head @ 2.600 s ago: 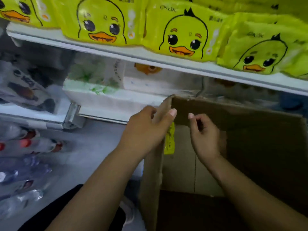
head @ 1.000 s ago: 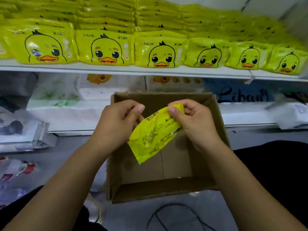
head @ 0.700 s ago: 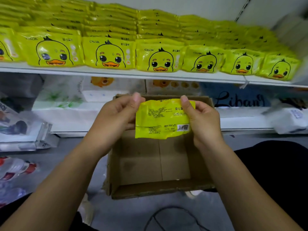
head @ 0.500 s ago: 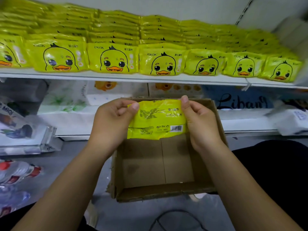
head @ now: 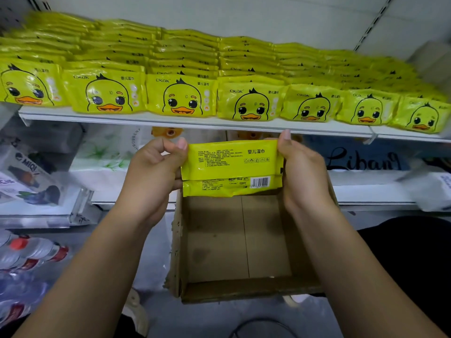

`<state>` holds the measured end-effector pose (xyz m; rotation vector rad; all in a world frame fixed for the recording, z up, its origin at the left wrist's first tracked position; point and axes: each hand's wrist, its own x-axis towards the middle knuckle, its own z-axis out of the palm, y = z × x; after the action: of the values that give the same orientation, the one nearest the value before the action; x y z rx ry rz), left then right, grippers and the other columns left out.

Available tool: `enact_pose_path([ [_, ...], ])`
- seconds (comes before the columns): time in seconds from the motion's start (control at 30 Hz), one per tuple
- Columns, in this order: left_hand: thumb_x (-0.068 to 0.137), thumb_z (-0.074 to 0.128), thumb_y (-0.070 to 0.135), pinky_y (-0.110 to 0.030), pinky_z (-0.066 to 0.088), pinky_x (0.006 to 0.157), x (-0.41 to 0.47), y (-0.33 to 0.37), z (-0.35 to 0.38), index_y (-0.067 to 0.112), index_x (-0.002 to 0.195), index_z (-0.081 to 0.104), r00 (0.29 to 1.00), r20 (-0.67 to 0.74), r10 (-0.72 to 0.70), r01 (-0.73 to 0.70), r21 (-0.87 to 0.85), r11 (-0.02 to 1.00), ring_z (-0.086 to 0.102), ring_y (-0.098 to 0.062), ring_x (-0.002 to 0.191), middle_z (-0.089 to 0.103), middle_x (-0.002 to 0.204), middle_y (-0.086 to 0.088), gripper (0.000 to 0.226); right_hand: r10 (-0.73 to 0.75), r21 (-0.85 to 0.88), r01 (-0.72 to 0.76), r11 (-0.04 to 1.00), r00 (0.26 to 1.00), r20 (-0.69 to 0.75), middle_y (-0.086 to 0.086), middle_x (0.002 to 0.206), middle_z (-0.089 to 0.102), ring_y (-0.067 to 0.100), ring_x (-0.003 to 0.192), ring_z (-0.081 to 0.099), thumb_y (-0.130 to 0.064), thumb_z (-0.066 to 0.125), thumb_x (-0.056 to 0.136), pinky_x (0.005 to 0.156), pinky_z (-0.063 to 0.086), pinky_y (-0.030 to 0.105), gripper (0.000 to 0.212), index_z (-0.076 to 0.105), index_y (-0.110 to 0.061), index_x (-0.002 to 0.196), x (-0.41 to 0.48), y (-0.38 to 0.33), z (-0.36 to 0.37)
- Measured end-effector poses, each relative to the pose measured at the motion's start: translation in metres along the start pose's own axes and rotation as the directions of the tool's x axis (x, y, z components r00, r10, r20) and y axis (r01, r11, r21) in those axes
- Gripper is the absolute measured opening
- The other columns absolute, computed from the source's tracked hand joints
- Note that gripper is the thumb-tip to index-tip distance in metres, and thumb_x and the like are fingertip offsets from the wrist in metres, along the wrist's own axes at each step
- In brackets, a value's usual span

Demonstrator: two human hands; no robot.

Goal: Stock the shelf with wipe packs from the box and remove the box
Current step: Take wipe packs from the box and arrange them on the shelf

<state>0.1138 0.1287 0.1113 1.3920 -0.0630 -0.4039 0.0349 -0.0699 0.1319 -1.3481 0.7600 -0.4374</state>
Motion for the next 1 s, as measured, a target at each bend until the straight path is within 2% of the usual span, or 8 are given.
enact_pose_path([
  [0.2, 0.102, 0.056, 0.024, -0.038, 0.063, 0.060, 0.000, 0.006, -0.007, 0.019, 0.076, 0.049, 1.000, 0.018, 0.002, -0.001, -0.054, 0.999, 0.077, -0.026, 0.076, 0.076, 0.086, -0.008, 0.028, -0.044, -0.019, 0.044, 0.999, 0.999, 0.025, 0.001, 0.080, 0.078, 0.016, 0.077, 0.075, -0.033, 0.057, 0.102, 0.077, 0.060, 0.033, 0.031, 0.074, -0.017, 0.083, 0.001, -0.009, 0.009],
  [0.27, 0.099, 0.056, 0.030, -0.041, 0.064, 0.064, -0.001, 0.005, -0.008, 0.015, 0.089, 0.057, 0.998, 0.060, -0.035, 0.041, -0.102, 0.994, 0.077, -0.027, 0.081, 0.078, 0.095, -0.008, 0.018, -0.001, 0.025, 0.000, 1.000, 0.999, 0.038, -0.003, 0.075, 0.077, 0.013, 0.073, 0.075, -0.035, 0.056, 0.102, 0.075, 0.061, 0.032, 0.029, 0.071, -0.020, 0.082, 0.002, -0.011, 0.013],
  [0.37, 0.091, 0.058, 0.036, -0.037, 0.064, 0.072, -0.005, 0.005, -0.008, 0.000, 0.127, 0.056, 0.966, 0.199, -0.167, 0.187, -0.089, 0.978, 0.076, -0.031, 0.094, 0.076, 0.111, -0.013, 0.051, 0.102, 0.112, -0.106, 0.988, 0.994, 0.041, 0.000, 0.091, 0.079, 0.019, 0.088, 0.076, -0.038, 0.057, 0.101, 0.087, 0.060, 0.045, 0.023, 0.069, -0.021, 0.093, 0.008, -0.016, 0.017],
  [0.47, 0.097, 0.057, 0.026, -0.029, 0.062, 0.077, -0.007, 0.002, -0.006, 0.000, 0.130, 0.057, 0.961, 0.211, -0.180, 0.204, -0.096, 0.974, 0.076, -0.031, 0.098, 0.076, 0.108, -0.019, 0.042, 0.146, 0.161, -0.161, 0.974, 0.984, 0.098, 0.004, 0.101, 0.078, 0.022, 0.094, 0.076, -0.039, 0.056, 0.099, 0.090, 0.059, 0.050, 0.026, 0.069, -0.017, 0.103, 0.014, -0.017, 0.018],
  [0.57, 0.101, 0.054, 0.021, -0.028, 0.062, 0.077, -0.005, 0.001, -0.005, -0.002, 0.125, 0.059, 0.984, 0.112, -0.141, 0.161, -0.186, 0.969, 0.076, -0.031, 0.096, 0.075, 0.107, -0.022, 0.034, 0.141, 0.278, -0.204, 0.939, 0.963, 0.229, 0.009, 0.121, 0.073, 0.024, 0.111, 0.070, -0.045, 0.056, 0.092, 0.101, 0.053, 0.048, 0.050, 0.063, -0.012, 0.129, 0.013, -0.009, 0.021],
  [0.63, 0.102, 0.053, 0.020, -0.029, 0.062, 0.077, -0.003, 0.003, -0.006, -0.001, 0.121, 0.060, 0.990, 0.068, -0.121, 0.135, -0.268, 0.954, 0.076, -0.031, 0.094, 0.075, 0.106, -0.023, 0.030, 0.105, 0.353, -0.208, 0.912, 0.952, 0.288, 0.012, 0.128, 0.069, 0.025, 0.120, 0.065, -0.032, 0.053, 0.097, 0.102, 0.053, 0.043, 0.045, 0.057, -0.009, 0.136, 0.010, 0.002, 0.020],
  [0.77, 0.103, 0.049, 0.021, -0.029, 0.063, 0.077, -0.003, 0.005, -0.006, 0.004, 0.120, 0.061, 0.993, 0.057, -0.108, 0.121, -0.342, 0.932, 0.077, -0.029, 0.094, 0.076, 0.105, -0.019, 0.026, -0.019, 0.291, -0.064, 0.955, 0.962, 0.273, 0.010, 0.124, 0.071, 0.024, 0.119, 0.066, -0.005, 0.049, 0.103, 0.099, 0.055, 0.040, 0.036, 0.055, -0.011, 0.137, 0.000, 0.015, 0.020],
  [1.0, 0.106, 0.048, 0.028, -0.036, 0.064, 0.079, 0.000, 0.005, -0.011, 0.004, 0.123, 0.062, 0.992, -0.046, -0.121, 0.097, -0.350, 0.932, 0.075, -0.033, 0.097, 0.073, 0.113, -0.025, 0.033, -0.088, 0.270, 0.051, 0.961, 0.988, 0.127, 0.000, 0.099, 0.077, 0.016, 0.102, 0.073, 0.004, 0.050, 0.100, 0.089, 0.060, 0.034, 0.027, 0.062, -0.016, 0.113, -0.002, 0.006, 0.030],
])
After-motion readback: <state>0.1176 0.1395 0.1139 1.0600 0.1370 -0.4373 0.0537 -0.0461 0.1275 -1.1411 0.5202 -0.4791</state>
